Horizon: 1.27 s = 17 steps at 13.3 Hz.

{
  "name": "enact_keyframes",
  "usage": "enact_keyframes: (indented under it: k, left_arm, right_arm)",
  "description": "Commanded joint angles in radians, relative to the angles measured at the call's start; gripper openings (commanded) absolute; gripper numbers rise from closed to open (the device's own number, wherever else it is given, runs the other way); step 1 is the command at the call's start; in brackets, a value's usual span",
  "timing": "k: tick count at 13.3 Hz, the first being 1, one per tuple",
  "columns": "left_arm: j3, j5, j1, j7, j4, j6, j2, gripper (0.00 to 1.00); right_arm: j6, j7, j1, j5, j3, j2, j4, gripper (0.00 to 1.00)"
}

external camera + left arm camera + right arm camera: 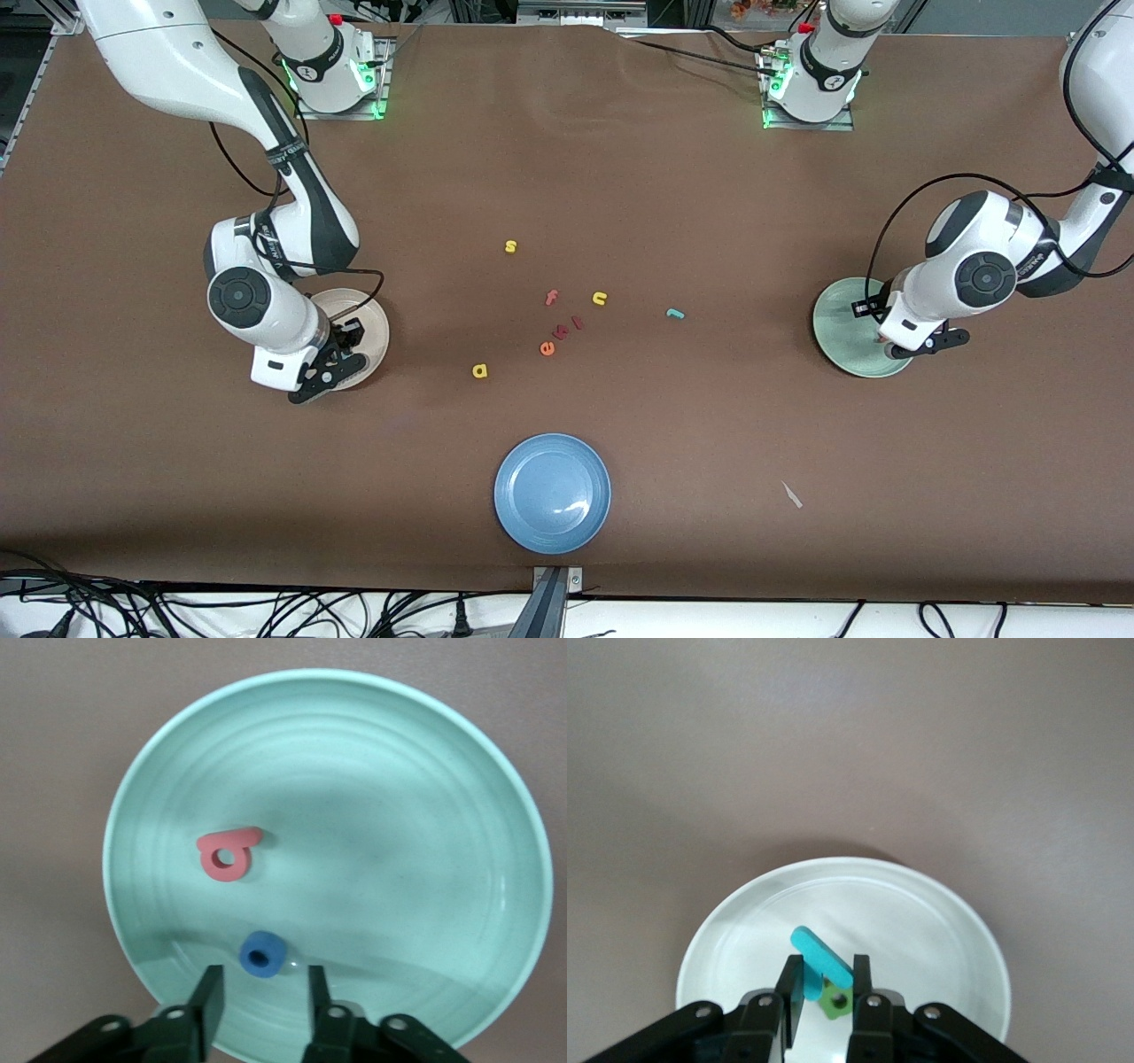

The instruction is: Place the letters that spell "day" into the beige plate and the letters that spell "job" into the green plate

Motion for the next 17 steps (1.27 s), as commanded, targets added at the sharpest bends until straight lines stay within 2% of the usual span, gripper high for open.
enact_keyframes:
  k: [1, 2, 3, 4, 6, 7, 8, 10, 11, 13, 14, 17]
  left_arm:
    - [-0.065, -0.061, -0.032, -0.074, 0.016, -0.009, -0.022, 1.0]
    - [-0.105, -0.102, -0.035, -0.148, 0.023, -0.009, -0.022, 1.0]
    - [-0.154, -0.135, -0.047, -0.236, 0.023, -0.011, -0.022, 1.0]
    - [-0.182, -0.152, -0.065, -0.353, 0.023, -0.006, -0.022, 0.99]
    - [-0.179, -0.156, -0.204, -0.62, 0.077, 0.0, -0.014, 0.99]
    - [-0.155, -0.167, -0.295, -0.723, 0.102, 0.0, -0.01, 0.99]
    - [-0.104, -0.17, -0.37, -0.815, 0.107, 0.006, -0.011, 0.99]
    - [-0.052, -0.167, -0.479, -0.964, 0.105, 0.107, -0.01, 0.98]
    - [0.002, -0.164, -0.536, -1.036, 0.104, 0.16, -0.01, 0.96]
    - [0.161, -0.123, -0.688, -1.217, 0.107, 0.292, -0.013, 0.94]
    - [0.206, -0.1, -0.731, -1.254, 0.107, 0.323, -0.016, 0.94]
    - [0.214, -0.1, -0.748, -1.282, 0.105, 0.339, -0.01, 0.91]
  right_arm:
    - [-0.007, 0.007, 0.003, 0.037, 0.001, -0.02, -0.035, 0.33]
    - [-0.006, 0.007, 0.003, 0.038, 0.001, -0.019, -0.035, 0.62]
    - [-0.006, 0.007, 0.003, 0.038, 0.001, -0.019, -0.035, 0.66]
    - [-0.006, 0.01, 0.003, 0.038, 0.001, -0.019, -0.035, 0.74]
    - [-0.006, 0.021, 0.003, 0.041, 0.003, -0.017, -0.033, 0.74]
    - [-0.004, 0.05, 0.003, 0.065, 0.011, -0.013, -0.027, 0.74]
    - [0.0, 0.099, 0.005, 0.076, 0.029, -0.005, -0.016, 0.74]
    - [0.01, 0.174, 0.009, 0.076, 0.098, 0.047, 0.068, 0.74]
    - [0.011, 0.193, 0.017, 0.077, 0.116, 0.079, 0.112, 0.74]
    - [0.025, 0.205, 0.05, 0.079, 0.129, 0.131, 0.188, 0.74]
    - [0.033, 0.231, 0.061, 0.079, 0.129, 0.162, 0.227, 0.74]
    - [0.04, 0.422, 0.138, 0.062, 0.127, 0.262, 0.361, 0.74]
